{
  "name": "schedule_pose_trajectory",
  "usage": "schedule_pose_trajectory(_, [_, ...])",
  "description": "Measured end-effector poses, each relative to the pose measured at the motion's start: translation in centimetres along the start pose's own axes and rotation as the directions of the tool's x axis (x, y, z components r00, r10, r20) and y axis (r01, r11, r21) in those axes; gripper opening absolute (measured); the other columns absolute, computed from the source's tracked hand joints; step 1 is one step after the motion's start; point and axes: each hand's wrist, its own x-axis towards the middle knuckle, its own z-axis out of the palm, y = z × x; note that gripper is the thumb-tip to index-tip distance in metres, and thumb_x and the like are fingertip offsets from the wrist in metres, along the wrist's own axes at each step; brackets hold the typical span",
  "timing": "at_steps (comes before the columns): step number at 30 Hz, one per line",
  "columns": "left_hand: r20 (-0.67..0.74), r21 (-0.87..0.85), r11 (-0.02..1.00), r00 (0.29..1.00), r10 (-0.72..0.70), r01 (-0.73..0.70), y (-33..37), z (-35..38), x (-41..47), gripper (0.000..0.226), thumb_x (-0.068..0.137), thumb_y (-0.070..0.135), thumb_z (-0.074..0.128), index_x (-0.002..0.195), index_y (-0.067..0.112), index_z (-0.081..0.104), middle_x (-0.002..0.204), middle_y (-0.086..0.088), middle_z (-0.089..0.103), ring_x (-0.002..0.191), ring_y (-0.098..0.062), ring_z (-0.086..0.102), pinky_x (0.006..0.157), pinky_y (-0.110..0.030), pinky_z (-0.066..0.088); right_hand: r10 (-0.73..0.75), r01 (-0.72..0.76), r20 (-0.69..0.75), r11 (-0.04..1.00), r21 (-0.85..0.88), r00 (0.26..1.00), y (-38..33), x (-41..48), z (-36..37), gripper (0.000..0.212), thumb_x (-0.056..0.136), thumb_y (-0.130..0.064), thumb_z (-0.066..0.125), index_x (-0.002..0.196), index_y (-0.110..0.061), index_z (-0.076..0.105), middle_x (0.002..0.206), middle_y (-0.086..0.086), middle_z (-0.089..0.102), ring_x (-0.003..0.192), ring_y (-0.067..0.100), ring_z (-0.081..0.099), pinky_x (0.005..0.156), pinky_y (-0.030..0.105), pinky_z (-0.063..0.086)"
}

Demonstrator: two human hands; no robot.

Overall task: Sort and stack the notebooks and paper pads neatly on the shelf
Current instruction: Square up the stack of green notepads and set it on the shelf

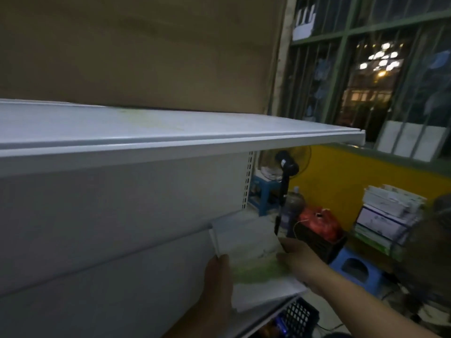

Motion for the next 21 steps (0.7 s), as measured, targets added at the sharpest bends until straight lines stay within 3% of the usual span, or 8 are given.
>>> schedule_pose_trajectory(2, [-0.063,0.008,1.000,0.998,0.010,-0.009,0.9,1.9,0.2,0.018,0.094,0.016,0.044,0.104,0.008,0.057,0.083,-0.002,0.055,0.070,-0.019,0.052,0.063,-0.027,0.041,0.011,-0.010,0.044,0.999,-0.033,0.999,0.5,2.9,-1.5,0.032,0.093,-0.005,0.044,0.098,-0.027,0.068,0.100,-0.004,0.070,0.092,0.018,0.067,0.089,0.039,0.054])
schedule_pose_trajectory(6, [-0.064,-0.001,0.998,0.996,0.058,-0.058,1.5,4.1,2.1,0.039,0.071,0.021,0.048,0.105,0.013,0.066,0.095,-0.012,0.069,0.082,-0.029,0.067,0.074,-0.042,0.057,-0.103,0.106,0.076,0.993,-0.042,0.992,-0.8,6.6,-2.9,0.031,0.093,0.006,0.039,0.097,-0.011,0.064,0.093,0.005,0.066,0.080,0.014,0.063,0.063,0.014,0.052])
schedule_pose_trajectory(9, [-0.051,0.316,0.942,0.990,0.135,-0.112,0.4,4.9,4.0,0.043,0.065,0.034,0.054,0.106,0.024,0.057,0.106,-0.004,0.065,0.095,-0.025,0.065,0.084,-0.041,0.055,-0.197,0.209,0.071,0.947,-0.244,0.978,-0.4,9.0,-2.2,0.027,0.099,-0.008,0.040,0.123,-0.006,0.051,0.119,0.011,0.056,0.115,0.028,0.055,0.087,0.019,0.042])
schedule_pose_trajectory(11, [-0.075,0.539,0.833,0.978,0.194,-0.124,-0.3,4.9,4.5,0.027,0.078,0.041,0.057,0.100,0.026,0.052,0.104,0.002,0.052,0.096,-0.022,0.060,0.082,-0.030,0.049,-0.207,0.239,0.118,0.835,-0.496,0.971,0.8,10.1,-1.2,0.035,0.102,-0.021,0.032,0.134,-0.010,0.041,0.129,0.006,0.052,0.118,0.020,0.052,0.094,0.023,0.038])
schedule_pose_trajectory(12, [-0.104,0.608,0.784,0.966,0.236,-0.126,-0.4,4.8,4.3,0.023,0.084,0.041,0.056,0.098,0.024,0.051,0.102,0.002,0.044,0.094,-0.021,0.058,0.078,-0.026,0.045,-0.216,0.240,0.109,0.809,-0.536,0.970,1.3,10.4,-0.6,0.035,0.102,-0.022,0.029,0.133,-0.011,0.040,0.128,0.004,0.052,0.113,0.017,0.053,0.093,0.024,0.038])
schedule_pose_trajectory(14, [-0.136,0.645,0.754,0.952,0.274,-0.125,-0.5,4.6,4.4,0.022,0.087,0.039,0.056,0.100,0.022,0.053,0.102,0.001,0.040,0.095,-0.020,0.056,0.077,-0.024,0.042,-0.247,0.253,0.083,0.818,-0.517,0.966,1.9,10.9,0.1,0.034,0.102,-0.020,0.027,0.131,-0.009,0.043,0.119,0.001,0.052,0.104,0.015,0.054,0.092,0.026,0.040])
schedule_pose_trajectory(19, [-0.091,0.638,0.758,0.964,0.248,-0.135,-1.1,4.2,5.3,0.040,0.092,0.041,0.052,0.126,0.020,0.053,0.116,-0.003,0.052,0.105,-0.019,0.056,0.092,-0.030,0.047,-0.260,0.249,0.047,0.834,-0.493,0.964,2.3,11.6,0.1,0.029,0.101,-0.021,0.029,0.121,-0.012,0.047,0.113,0.008,0.058,0.101,0.024,0.058,0.083,0.034,0.045])
schedule_pose_trajectory(21, [-0.076,0.646,0.748,0.963,0.257,-0.149,-1.3,3.8,5.2,0.037,0.095,0.039,0.048,0.126,0.019,0.053,0.118,-0.005,0.055,0.104,-0.019,0.057,0.089,-0.028,0.046,-0.257,0.271,0.105,0.782,-0.562,0.961,2.3,11.5,0.1,0.035,0.101,-0.019,0.027,0.131,-0.010,0.041,0.128,0.010,0.052,0.113,0.026,0.054,0.092,0.035,0.043])
